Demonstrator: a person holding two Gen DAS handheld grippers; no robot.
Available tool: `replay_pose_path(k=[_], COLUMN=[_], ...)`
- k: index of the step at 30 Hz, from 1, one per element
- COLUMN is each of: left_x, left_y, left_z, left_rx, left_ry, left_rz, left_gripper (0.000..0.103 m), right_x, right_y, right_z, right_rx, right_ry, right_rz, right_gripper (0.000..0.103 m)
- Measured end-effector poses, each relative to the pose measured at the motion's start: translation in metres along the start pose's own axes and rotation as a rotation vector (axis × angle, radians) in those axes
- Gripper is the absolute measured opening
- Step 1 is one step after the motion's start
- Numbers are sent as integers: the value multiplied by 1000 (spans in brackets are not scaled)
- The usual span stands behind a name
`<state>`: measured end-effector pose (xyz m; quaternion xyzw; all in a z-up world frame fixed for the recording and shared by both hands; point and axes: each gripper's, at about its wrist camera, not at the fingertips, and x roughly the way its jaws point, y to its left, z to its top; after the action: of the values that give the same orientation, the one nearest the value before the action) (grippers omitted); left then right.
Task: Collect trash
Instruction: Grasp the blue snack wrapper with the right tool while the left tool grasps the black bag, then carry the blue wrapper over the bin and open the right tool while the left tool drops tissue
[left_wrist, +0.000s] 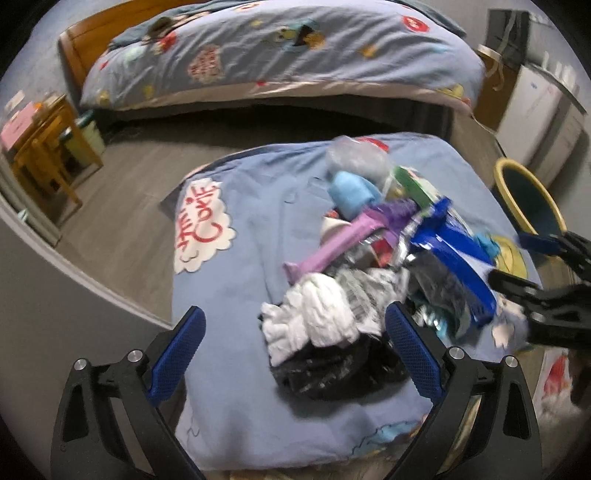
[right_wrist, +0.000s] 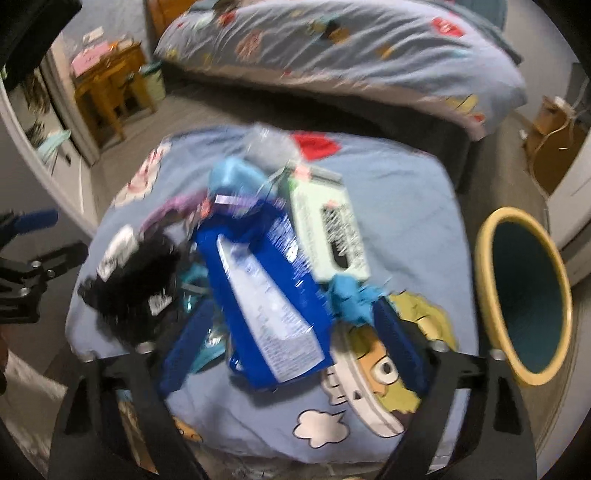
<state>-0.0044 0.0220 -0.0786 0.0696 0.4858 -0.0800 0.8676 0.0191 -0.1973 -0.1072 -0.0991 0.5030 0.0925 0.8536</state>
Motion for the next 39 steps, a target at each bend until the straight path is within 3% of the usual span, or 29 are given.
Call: replay_pose_path(k=[3, 6, 9, 13, 16, 18, 21, 23, 28, 33, 39], left_x=[0, 4, 12, 10, 6, 12, 25, 30, 18, -40, -112], left_y=[-10, -21, -26, -39, -51, -57, -64, -69, -72, -63, -54], left_z=[-4, -4, -5, -6, -3, 0, 5, 7, 16, 36, 80], left_rx=[25, 64, 82, 128, 175, 193, 216, 242, 258, 167, 97], left_ry=[13, 34, 64, 52, 15, 24, 37, 35, -29, -161, -256], left_rz=[-28, -52, -61, -79, -99, -100, -90, -81, -91, -167, -286], left_gripper=[95, 81, 71, 58, 56, 50, 37, 18, 16, 16, 16], right_x=[13, 18, 22, 13, 2, -4, -12, -19, -41, -77, -140], right_y=[9, 14, 18, 13, 8, 3, -4, -12, -33, -42, -61], right_z=[1, 5, 7, 8, 11, 15, 17, 19, 21, 24, 33], right_rx=[-24, -46, -58, -19, 12, 36, 73, 106, 213, 268, 261], right_ry=[23, 44, 28, 4, -27, -44, -65, -82, -120, -184, -277], right_rz=[29, 29, 26, 59, 83, 98, 111, 117, 130, 122, 82], right_gripper=[60, 46, 25, 15, 12, 11, 11, 11, 10, 10, 10])
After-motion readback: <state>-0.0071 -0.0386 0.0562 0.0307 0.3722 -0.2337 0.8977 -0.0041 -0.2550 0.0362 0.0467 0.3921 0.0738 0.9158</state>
